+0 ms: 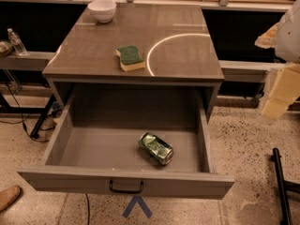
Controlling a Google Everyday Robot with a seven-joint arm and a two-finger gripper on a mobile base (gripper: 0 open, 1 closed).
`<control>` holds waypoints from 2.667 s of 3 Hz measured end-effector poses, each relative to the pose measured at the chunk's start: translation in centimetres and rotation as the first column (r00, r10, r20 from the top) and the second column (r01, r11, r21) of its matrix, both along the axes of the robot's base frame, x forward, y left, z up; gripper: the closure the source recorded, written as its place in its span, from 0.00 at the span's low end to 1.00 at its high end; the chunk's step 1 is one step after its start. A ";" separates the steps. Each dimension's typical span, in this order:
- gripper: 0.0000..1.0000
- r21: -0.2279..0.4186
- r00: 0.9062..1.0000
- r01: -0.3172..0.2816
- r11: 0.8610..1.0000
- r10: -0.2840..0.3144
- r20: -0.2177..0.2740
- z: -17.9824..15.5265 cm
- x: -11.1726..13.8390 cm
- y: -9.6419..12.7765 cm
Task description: Pick green can from top drawer and place on counter
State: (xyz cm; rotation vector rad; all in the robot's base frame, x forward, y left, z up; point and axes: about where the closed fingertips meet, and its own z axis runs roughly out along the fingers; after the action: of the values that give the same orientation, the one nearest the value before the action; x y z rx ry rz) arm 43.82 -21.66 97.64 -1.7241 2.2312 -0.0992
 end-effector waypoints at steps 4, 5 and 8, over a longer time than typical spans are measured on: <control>0.00 0.208 0.996 -0.083 0.975 0.090 -0.021 -13.5 6.9 11.1; 0.00 0.276 0.991 -0.111 0.955 0.126 -0.037 -15.5 7.2 14.8; 0.00 0.362 0.996 -0.039 0.931 0.066 -0.062 -19.9 7.0 16.9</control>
Offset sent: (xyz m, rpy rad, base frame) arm 0.0565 0.0326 -0.0950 0.1298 0.0756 -0.0010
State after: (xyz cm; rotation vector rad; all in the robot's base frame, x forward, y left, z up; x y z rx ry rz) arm 50.86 -4.74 77.77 -1.6021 2.0880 0.3709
